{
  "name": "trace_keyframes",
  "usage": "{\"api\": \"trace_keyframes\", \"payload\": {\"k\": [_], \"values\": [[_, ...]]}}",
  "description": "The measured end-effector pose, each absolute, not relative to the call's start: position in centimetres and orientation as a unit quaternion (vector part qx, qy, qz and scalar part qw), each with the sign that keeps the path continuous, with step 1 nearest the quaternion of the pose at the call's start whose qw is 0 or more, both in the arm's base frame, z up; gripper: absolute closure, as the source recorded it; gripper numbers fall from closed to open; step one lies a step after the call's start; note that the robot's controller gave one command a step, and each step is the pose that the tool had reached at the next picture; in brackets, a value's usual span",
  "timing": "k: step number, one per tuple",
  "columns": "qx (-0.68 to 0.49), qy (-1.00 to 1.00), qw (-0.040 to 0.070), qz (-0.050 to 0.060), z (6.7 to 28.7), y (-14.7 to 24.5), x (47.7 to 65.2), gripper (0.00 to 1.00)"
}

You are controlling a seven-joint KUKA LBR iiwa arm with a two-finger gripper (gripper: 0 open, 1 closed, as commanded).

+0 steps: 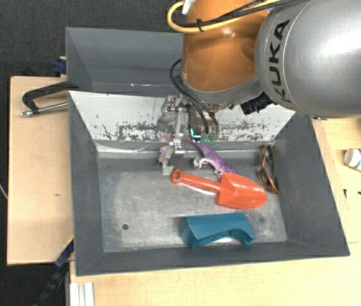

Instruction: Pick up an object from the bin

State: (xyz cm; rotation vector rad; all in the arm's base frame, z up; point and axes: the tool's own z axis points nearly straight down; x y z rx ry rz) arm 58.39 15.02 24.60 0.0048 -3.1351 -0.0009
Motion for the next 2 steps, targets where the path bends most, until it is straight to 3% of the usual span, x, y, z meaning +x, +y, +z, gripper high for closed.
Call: {"api": "trace_keyframes", "payload": {"k": [1, 2], "values": [[0.0, -1.0, -0.001, -0.001, 25.09, 14.9, 58.56, 1.0], [0.0, -1.0, -0.001, -0.001, 25.09, 14.89, 58.56, 1.0]]}}
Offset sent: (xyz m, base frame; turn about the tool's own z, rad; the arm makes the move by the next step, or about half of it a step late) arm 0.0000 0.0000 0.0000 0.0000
